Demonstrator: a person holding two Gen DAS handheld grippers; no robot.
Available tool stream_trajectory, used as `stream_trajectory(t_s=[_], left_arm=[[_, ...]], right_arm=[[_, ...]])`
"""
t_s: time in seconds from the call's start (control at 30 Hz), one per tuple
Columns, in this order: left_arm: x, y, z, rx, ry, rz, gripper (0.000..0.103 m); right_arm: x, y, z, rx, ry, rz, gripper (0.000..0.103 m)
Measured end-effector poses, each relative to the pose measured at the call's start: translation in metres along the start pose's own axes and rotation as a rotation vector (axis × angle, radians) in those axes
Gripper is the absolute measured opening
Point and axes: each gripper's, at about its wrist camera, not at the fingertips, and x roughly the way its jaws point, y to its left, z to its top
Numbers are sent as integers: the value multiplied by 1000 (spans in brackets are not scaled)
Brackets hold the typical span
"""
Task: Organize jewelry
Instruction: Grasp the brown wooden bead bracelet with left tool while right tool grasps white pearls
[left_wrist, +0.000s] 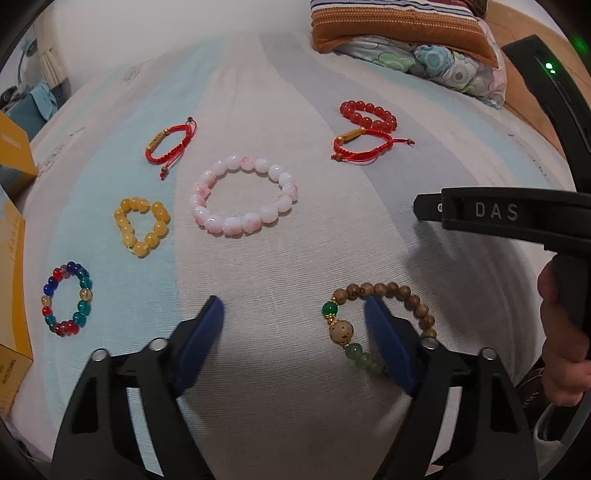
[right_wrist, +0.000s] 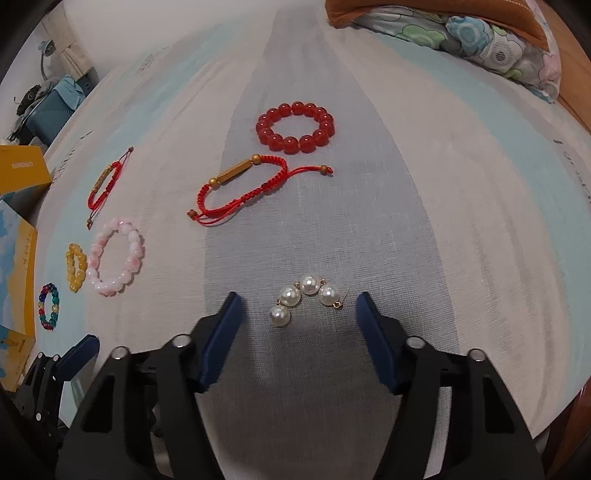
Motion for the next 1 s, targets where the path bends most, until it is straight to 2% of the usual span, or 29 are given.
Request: stream_trajectory(t_s=[0.27, 0.33, 0.37, 0.43, 0.47, 0.5, 0.93, 1.0], left_arm=[[-5, 4, 0, 30, -9, 4, 30], [-6, 4, 0, 42, -11, -4, 17], [-7, 4, 0, 43, -13, -11, 15], [-8, 5, 0, 42, -15, -24, 14], [-9, 6, 0, 40, -16, -30, 13], [-10, 7, 1, 38, -17, -37, 12], [-27, 7, 4, 37, -47, -71, 11], [-29, 8, 5, 38, -53, -67, 11]], right_arm=[[0, -6, 0, 28, 3, -6, 25], [0, -6, 0, 31, 0, -4, 25], [0, -5, 0, 28, -2, -6, 24], [-1, -5, 0, 27, -8, -6, 23], [-2, -5, 0, 27, -8, -6, 10], [-2, -5, 0, 25, -8, -5, 9], [-17, -2, -3, 9, -49, 23, 8], [-20, -2, -3, 9, -58, 25, 5]])
